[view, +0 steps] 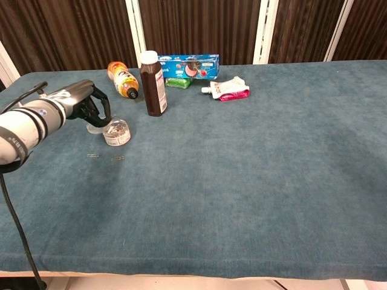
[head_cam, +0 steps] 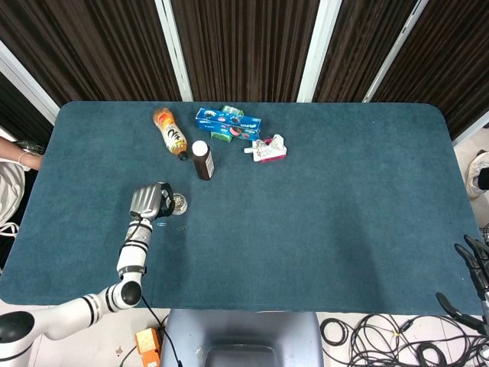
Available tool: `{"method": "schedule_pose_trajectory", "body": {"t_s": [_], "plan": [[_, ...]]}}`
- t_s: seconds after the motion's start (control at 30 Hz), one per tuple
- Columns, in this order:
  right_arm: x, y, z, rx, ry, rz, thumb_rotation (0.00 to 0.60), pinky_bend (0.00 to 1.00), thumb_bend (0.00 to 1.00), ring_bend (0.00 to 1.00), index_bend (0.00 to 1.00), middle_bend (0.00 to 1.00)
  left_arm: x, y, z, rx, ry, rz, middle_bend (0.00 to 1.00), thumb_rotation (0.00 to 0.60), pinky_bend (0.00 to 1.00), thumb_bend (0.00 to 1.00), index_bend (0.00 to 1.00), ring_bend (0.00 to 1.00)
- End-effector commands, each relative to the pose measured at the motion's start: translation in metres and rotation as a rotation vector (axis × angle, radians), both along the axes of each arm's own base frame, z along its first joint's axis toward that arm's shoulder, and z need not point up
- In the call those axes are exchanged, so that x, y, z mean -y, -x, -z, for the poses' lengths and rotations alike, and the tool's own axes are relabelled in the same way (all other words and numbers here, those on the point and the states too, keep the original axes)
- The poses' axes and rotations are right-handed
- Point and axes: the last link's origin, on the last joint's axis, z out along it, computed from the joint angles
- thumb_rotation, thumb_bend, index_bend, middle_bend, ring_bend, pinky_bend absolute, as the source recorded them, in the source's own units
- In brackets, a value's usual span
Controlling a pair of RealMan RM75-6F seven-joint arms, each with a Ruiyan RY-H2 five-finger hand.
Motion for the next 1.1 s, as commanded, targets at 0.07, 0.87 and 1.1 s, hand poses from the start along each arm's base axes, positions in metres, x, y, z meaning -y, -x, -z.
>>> {"method": "schedule_pose_trajectory", "body": {"t_s": [0.07, 0.87, 1.1], "plan": [[0.0, 0.0, 0.0, 0.0, -0.001, 0.002, 0.6, 0.02, 0.18, 0.0, 0.0, 0.0, -0.005, 0.003, 0.003, 0.016, 0.006, -0.027, 1.0, 0.6, 1.0, 0.49, 0.63, 1.0], [0.001, 0.0, 0.001, -0.004, -0.006, 0.003, 0.6, 0.02, 0.18, 0.0, 0.0, 0.0, 0.0, 0.0, 0.007, 0.035, 0.03, -0.024, 1.0, 0.6, 1.0, 0.4, 0.49, 1.0], [0.001, -0.001, 0.003, -0.008, -0.01, 0.002, 0.6, 0.02, 0.18, 0.0, 0.0, 0.0, 0.033, -0.008, -0.003, 0.065, 0.032, 0.083, 1.0, 0.6, 1.0, 0.39, 0.48, 1.0]]}}
